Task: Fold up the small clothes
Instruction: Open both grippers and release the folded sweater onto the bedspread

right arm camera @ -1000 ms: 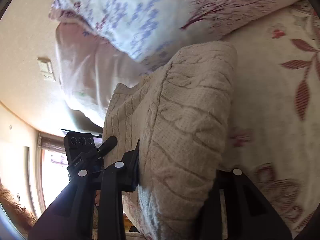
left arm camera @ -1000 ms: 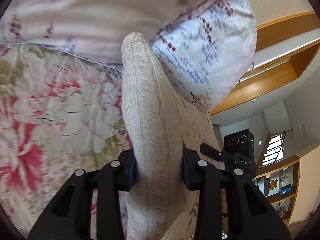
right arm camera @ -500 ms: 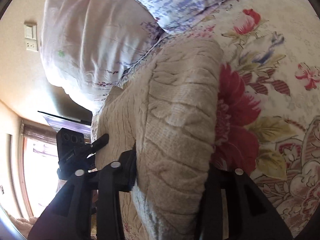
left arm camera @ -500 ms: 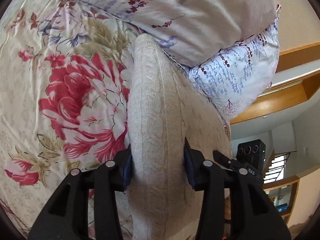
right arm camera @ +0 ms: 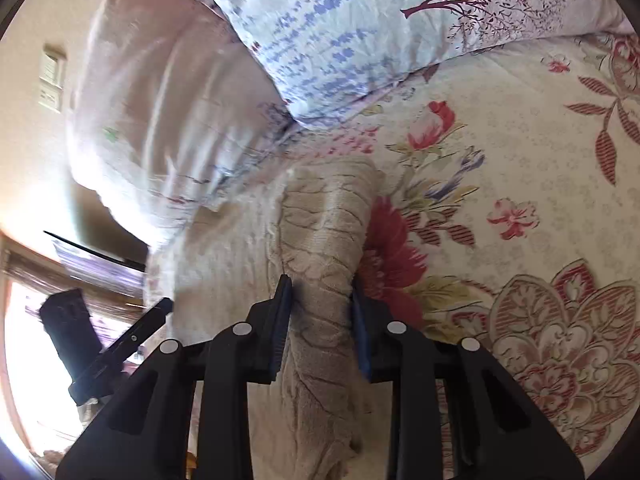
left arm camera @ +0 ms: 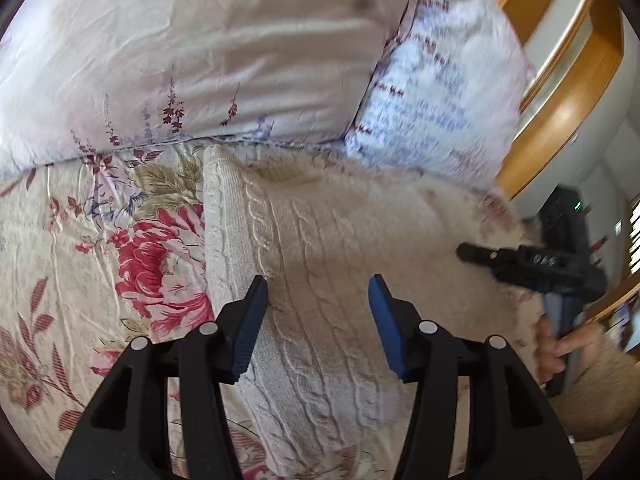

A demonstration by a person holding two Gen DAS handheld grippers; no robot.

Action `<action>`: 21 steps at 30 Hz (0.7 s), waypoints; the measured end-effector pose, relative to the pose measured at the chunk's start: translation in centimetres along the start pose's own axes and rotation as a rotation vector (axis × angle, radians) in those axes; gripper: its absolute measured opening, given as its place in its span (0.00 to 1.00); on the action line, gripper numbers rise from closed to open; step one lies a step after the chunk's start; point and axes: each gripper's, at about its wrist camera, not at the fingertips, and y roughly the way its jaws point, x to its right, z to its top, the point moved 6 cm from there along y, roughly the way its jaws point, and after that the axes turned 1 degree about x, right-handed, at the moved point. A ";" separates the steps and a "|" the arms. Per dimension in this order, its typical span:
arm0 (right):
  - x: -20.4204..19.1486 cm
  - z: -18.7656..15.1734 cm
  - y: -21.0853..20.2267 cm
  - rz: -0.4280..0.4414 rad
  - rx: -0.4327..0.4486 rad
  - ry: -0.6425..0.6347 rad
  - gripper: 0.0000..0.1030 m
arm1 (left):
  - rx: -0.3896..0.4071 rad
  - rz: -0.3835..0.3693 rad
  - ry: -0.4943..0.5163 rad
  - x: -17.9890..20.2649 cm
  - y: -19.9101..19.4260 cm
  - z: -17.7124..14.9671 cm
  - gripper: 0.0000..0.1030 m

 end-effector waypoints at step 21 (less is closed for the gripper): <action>-6.8 -5.2 -0.5 -0.278 0.074 -0.519 0.41 | 0.015 0.243 0.105 0.0 -1.7 -4.6 0.59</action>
